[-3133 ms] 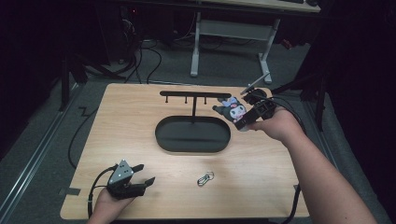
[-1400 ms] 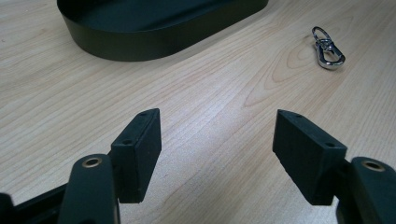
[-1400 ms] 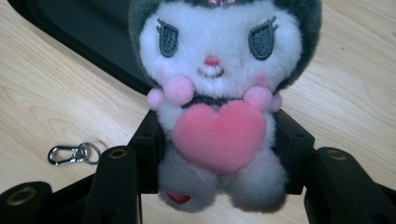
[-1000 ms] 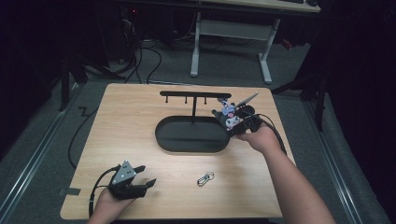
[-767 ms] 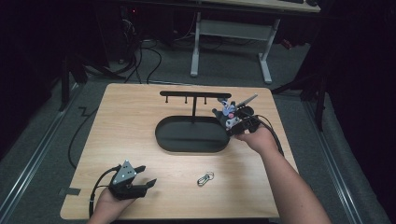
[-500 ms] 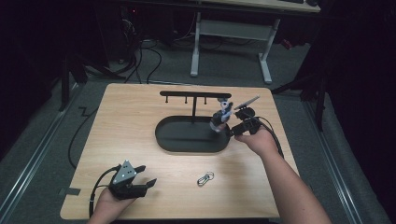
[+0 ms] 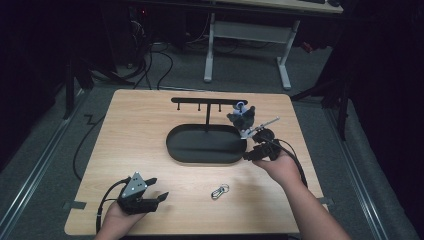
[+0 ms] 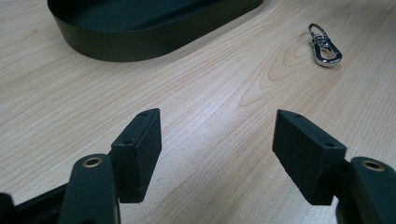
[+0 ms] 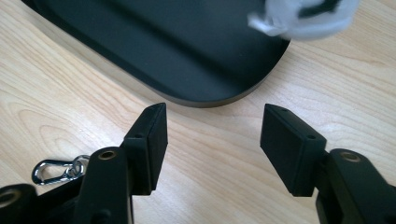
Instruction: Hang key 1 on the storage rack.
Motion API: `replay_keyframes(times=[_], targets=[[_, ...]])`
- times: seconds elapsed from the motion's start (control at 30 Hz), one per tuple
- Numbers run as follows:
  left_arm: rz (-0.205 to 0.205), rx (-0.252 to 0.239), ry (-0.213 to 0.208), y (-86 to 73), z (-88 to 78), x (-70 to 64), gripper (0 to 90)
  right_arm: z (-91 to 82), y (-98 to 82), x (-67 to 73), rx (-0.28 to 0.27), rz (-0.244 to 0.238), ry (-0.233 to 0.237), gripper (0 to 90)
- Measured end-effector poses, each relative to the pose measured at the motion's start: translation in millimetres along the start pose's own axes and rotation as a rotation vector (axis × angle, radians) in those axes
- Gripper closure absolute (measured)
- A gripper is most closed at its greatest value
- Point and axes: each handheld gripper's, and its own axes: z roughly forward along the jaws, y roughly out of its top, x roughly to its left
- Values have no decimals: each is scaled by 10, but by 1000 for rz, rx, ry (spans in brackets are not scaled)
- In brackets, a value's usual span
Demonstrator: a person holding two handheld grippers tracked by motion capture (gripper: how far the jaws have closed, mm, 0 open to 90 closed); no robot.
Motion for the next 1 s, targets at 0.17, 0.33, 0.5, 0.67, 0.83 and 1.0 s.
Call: replay_keyframes(times=[0.17, 0.33, 0.5, 0.67, 0.83, 1.0], targets=[[4, 7, -3, 1, 12, -8, 335, 28, -295, 74, -63, -30, -15, 418], [9, 10, -1, 2, 29, -10, 335, 186, -736, 115, -165, 8, 29, 428], [5, 6, 1, 13, 25, -27, 336, 286, -1060, 196, -231, -6, 8, 432], [1, 3, -13, 24, 39, -80, 336, 280, -1295, 302, -294, -23, -6, 440], [-2, 8, -15, 25, 68, -102, 336, 276, -1389, 303, -298, -14, 16, 438], [-5, 12, -11, 22, 82, -107, 336, 259, -1361, 327, -329, -29, 42, 479]])
